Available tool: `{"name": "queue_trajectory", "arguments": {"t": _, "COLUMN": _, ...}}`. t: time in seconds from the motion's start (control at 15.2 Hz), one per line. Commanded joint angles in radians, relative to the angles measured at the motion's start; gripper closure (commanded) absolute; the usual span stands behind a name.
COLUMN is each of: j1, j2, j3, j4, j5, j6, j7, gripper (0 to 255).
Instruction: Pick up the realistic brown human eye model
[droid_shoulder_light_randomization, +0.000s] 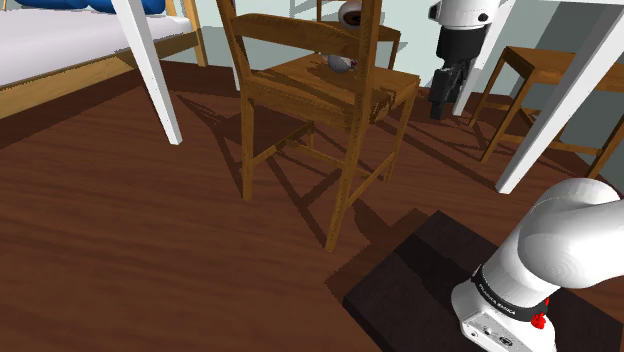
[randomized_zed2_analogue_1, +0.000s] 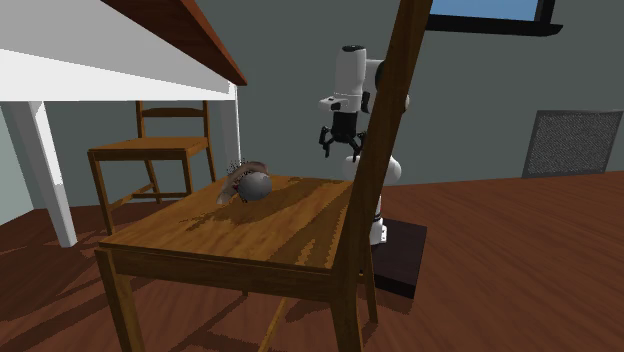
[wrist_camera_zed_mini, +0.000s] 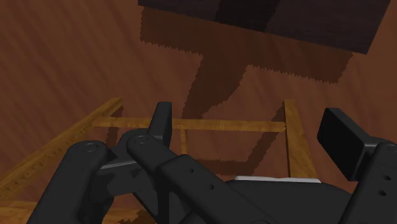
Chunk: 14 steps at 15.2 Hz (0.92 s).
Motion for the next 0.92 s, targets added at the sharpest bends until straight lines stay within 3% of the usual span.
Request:
{"name": "queue_trajectory", "arguments": {"t": 0.0, "j1": 0.0, "j2": 0.0, "j3": 0.0, "j4": 0.0, "j5": 0.0, "j6": 0.0, "j7": 0.0, "gripper": 0}}
{"name": "queue_trajectory", "arguments": {"t": 0.86, "j1": -0.018, "j2": 0.422, "j3": -0.051, "j4": 0.367, "j5": -0.028, "j6": 0.181, "j7": -0.044, "gripper": 0}}
